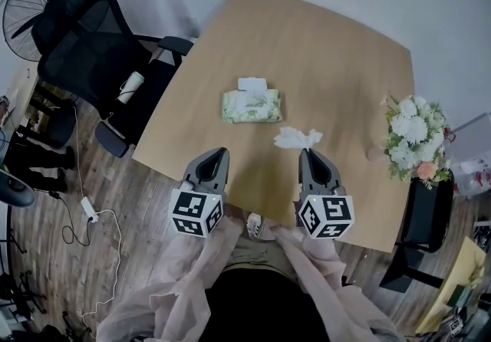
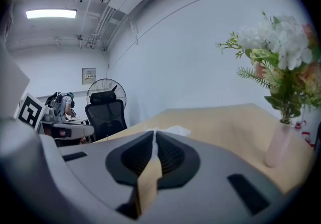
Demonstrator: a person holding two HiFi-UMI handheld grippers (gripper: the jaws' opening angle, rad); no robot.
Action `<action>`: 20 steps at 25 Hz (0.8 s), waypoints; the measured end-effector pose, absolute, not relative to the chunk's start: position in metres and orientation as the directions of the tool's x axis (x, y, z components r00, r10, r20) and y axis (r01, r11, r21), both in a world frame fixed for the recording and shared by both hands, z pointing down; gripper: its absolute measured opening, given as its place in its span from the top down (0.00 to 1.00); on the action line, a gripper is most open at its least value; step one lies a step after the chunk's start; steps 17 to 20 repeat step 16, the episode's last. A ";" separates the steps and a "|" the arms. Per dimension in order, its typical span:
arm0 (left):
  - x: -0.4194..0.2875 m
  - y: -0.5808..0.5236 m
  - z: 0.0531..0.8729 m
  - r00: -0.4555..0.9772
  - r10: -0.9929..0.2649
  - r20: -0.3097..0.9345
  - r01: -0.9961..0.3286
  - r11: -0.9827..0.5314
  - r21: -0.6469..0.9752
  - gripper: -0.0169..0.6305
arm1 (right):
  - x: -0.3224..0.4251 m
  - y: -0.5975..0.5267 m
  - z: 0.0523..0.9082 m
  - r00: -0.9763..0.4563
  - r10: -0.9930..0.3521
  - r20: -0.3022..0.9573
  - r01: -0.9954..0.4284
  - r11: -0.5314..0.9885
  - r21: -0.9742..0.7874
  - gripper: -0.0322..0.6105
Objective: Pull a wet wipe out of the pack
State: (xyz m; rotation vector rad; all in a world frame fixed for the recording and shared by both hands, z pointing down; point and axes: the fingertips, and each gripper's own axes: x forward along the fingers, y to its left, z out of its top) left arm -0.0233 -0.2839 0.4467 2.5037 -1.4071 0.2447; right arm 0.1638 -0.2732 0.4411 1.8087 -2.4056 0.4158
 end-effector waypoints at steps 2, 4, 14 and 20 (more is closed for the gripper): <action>-0.022 -0.284 0.447 0.519 -0.810 0.272 -0.855 -0.500 0.141 0.95 | 0.164 -0.273 0.443 -0.291 -0.924 0.248 -0.953 0.258 -0.157 0.91; -0.021 -0.283 0.448 0.519 -0.810 0.273 -0.855 -0.500 0.140 0.95 | 0.164 -0.274 0.444 -0.293 -0.922 0.252 -0.953 0.260 -0.157 0.91; -0.024 -0.285 0.451 0.517 -0.809 0.280 -0.856 -0.498 0.143 0.95 | 0.157 -0.275 0.448 -0.302 -0.916 0.264 -0.951 0.269 -0.155 0.91; -0.025 -0.284 0.453 0.517 -0.808 0.283 -0.856 -0.498 0.143 0.95 | 0.157 -0.274 0.450 -0.301 -0.915 0.268 -0.951 0.267 -0.155 0.91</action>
